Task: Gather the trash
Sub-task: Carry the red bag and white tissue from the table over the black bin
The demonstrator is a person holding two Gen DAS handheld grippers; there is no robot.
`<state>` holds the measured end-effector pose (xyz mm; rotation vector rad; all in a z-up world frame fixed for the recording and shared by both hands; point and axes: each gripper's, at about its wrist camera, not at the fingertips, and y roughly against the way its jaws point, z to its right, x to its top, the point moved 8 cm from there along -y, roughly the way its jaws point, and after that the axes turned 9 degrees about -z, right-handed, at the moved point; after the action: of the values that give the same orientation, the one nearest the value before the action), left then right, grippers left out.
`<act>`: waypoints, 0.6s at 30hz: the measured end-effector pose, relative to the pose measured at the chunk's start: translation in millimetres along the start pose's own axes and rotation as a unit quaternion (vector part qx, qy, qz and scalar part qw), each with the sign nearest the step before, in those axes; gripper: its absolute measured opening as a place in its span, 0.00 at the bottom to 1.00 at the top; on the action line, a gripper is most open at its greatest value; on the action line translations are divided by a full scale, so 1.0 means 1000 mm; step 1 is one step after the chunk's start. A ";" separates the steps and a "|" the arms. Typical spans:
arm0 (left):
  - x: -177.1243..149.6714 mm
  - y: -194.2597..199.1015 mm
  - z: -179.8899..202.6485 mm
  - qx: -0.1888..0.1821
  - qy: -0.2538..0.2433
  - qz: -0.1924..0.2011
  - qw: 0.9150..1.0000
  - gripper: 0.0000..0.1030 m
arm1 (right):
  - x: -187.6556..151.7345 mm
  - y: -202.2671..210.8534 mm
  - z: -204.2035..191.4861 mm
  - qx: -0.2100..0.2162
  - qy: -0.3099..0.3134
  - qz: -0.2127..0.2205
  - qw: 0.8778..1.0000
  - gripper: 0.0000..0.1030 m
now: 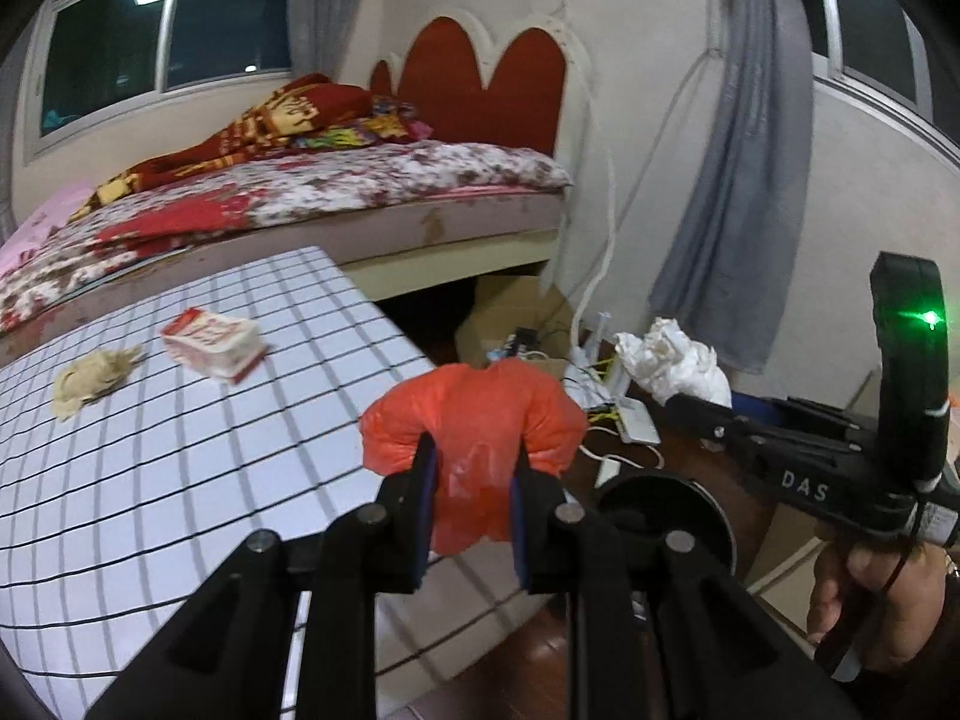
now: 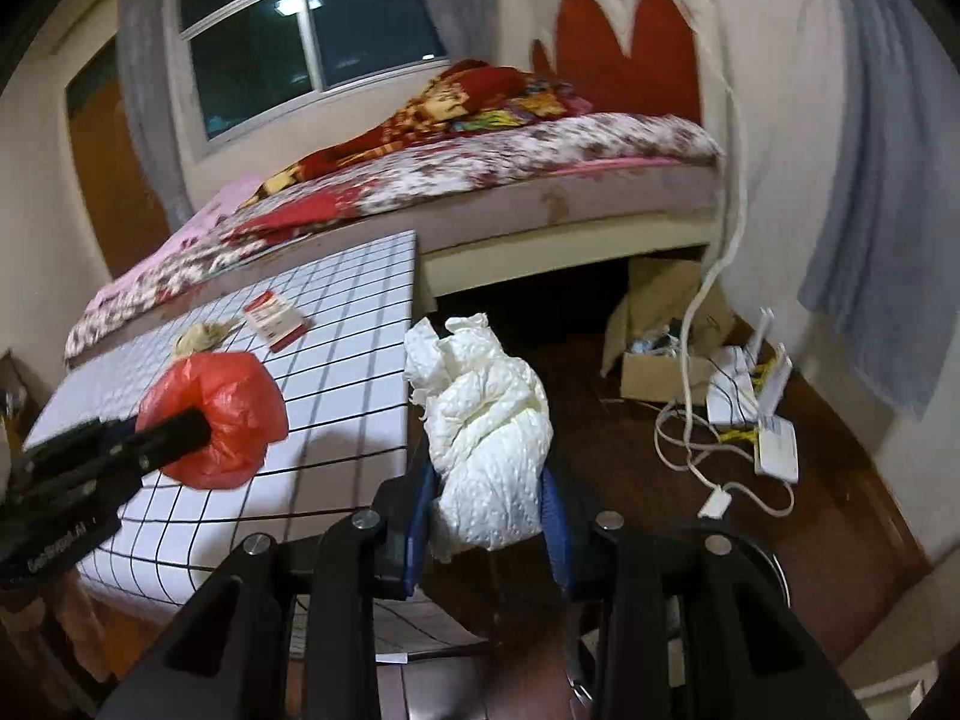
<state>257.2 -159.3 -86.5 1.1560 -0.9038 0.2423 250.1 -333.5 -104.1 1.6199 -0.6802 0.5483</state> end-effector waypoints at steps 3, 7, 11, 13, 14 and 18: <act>0.001 -0.007 0.022 -0.014 -0.012 -0.005 1.000 0.21 | -0.004 0.007 0.018 -0.011 -0.010 0.000 1.000 0.33; -0.001 -0.016 0.050 -0.035 -0.026 -0.014 0.999 0.21 | -0.017 0.008 0.046 -0.029 -0.024 -0.013 0.999 0.33; -0.004 -0.026 0.075 -0.058 -0.038 -0.023 0.997 0.21 | -0.035 0.009 0.078 -0.045 -0.045 -0.033 0.997 0.33; -0.008 -0.030 0.088 -0.067 -0.045 -0.029 0.996 0.21 | -0.041 0.011 0.089 -0.052 -0.049 -0.038 0.997 0.33; -0.010 -0.033 0.095 -0.072 -0.048 -0.033 0.996 0.21 | -0.045 0.013 0.094 -0.056 -0.050 -0.040 0.996 0.33; -0.017 -0.045 0.117 -0.085 -0.060 -0.050 0.993 0.21 | -0.060 0.014 0.113 -0.067 -0.058 -0.056 0.995 0.34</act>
<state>215.6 -275.3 -117.0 1.0621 -0.9500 0.0130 194.3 -438.5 -152.8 1.5621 -0.6932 0.3222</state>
